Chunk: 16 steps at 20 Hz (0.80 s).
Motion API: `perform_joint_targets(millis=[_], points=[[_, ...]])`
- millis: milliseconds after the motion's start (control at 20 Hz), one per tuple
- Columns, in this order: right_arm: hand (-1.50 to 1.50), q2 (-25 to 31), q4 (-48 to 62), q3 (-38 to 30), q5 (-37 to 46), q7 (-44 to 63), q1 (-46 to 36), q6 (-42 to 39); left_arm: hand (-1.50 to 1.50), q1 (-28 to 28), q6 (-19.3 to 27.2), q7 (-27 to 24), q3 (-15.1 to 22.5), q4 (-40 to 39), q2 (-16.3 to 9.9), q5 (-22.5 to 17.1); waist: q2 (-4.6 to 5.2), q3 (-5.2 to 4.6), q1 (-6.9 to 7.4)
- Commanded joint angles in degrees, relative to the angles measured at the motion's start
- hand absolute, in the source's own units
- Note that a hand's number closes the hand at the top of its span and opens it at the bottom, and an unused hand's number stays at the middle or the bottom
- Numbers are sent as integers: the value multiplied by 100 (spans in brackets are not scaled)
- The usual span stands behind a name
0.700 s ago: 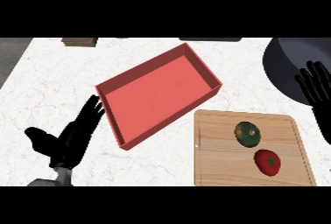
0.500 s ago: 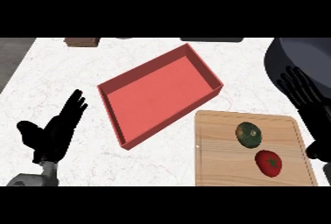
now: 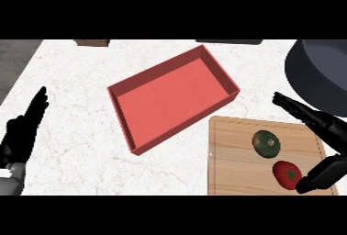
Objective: Pick the squash from the cutting board and place it in the cardboard box
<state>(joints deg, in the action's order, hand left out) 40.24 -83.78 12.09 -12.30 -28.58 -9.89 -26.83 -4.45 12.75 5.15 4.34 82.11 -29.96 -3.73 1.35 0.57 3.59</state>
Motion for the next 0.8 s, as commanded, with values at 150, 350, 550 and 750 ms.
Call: perform_joint_targets(millis=[150,350,550,750], points=[[-150,178,1476,36,499,-2378,-424,-1085,0,-171,295,-72,43,-250,-4,417,31,5,3],[-150,493,1821,258,1608,-2956,-905,-190,0,-261,290,20,77,-406,48,463,-3,-13,-12],[-150,960,2006,887,2779,-3183,-1223,464,0,-314,175,-162,52,-486,15,450,-4,-29,46],[-150,900,2575,1465,3536,-3383,-1761,759,0,-280,175,-200,55,-520,52,496,-24,-37,76]])
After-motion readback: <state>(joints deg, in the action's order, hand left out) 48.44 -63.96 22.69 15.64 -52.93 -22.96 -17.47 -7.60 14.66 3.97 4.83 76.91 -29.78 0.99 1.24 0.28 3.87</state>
